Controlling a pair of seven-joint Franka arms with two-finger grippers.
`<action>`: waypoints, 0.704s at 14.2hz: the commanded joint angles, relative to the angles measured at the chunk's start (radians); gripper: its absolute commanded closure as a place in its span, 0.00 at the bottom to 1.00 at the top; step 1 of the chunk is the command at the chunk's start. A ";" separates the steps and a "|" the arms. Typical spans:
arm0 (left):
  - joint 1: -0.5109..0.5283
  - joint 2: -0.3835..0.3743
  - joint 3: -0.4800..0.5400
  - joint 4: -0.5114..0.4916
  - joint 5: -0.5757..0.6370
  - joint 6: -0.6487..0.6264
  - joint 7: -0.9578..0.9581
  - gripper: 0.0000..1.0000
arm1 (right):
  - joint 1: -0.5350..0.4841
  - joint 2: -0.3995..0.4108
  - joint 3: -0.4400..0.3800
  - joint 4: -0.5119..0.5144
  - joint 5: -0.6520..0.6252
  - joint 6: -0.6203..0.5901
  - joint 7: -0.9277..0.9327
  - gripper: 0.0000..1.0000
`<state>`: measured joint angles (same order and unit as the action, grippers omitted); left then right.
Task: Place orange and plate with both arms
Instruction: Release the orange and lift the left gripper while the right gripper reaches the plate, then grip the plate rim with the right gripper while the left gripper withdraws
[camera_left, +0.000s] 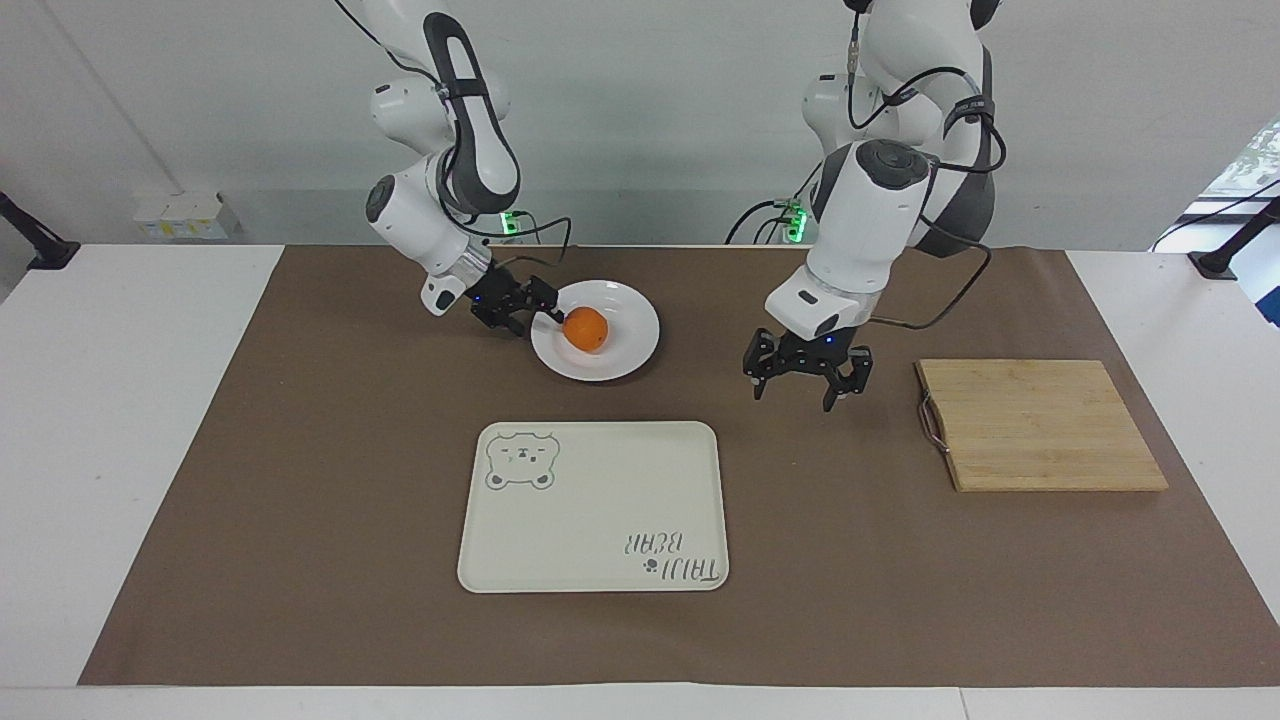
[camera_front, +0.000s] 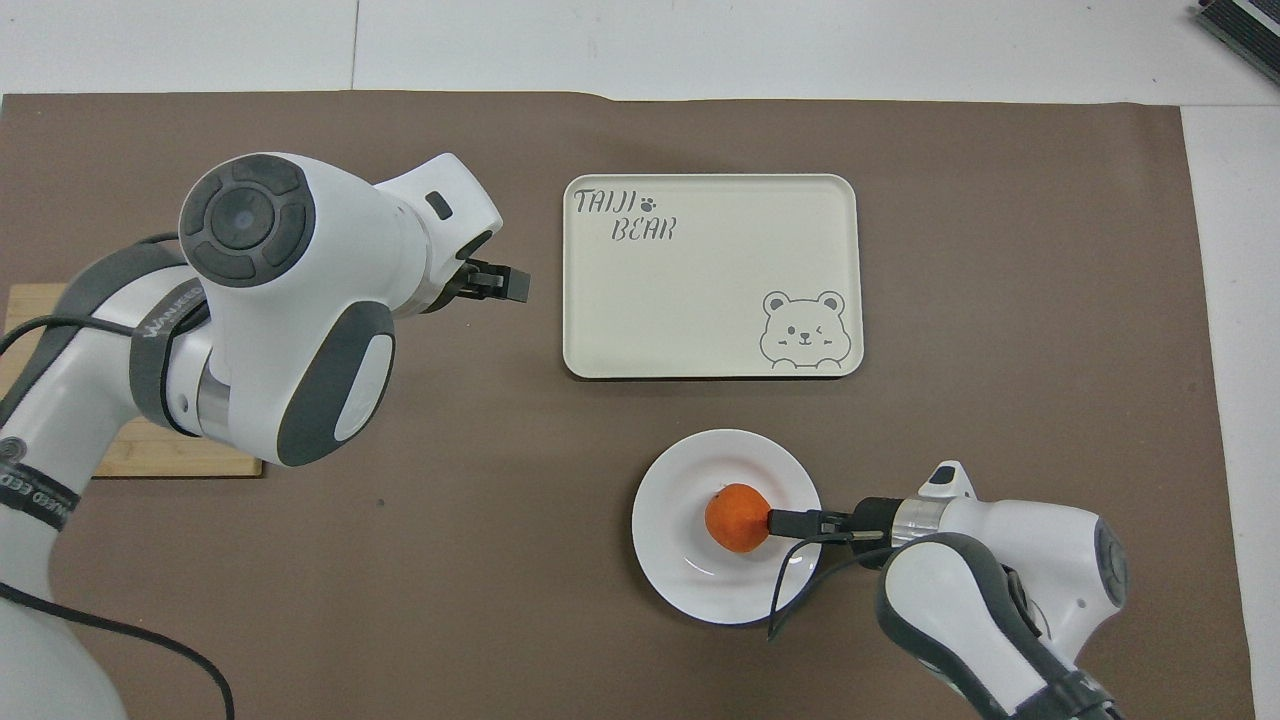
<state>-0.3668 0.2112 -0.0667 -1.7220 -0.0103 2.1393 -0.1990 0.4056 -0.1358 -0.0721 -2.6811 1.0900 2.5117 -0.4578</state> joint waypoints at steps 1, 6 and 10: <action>0.009 -0.007 -0.007 0.010 0.032 -0.038 0.016 0.00 | -0.002 0.009 0.000 -0.008 0.036 0.015 -0.053 0.00; 0.008 -0.016 -0.007 0.021 0.068 -0.102 0.038 0.00 | -0.011 0.008 -0.002 -0.011 0.036 0.012 -0.048 0.34; 0.011 -0.056 -0.007 0.025 0.078 -0.221 0.039 0.00 | -0.011 0.001 -0.002 0.000 0.036 0.003 0.002 0.74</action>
<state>-0.3668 0.1916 -0.0691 -1.6998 0.0475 1.9934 -0.1732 0.3994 -0.1346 -0.0768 -2.6853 1.0943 2.5132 -0.4613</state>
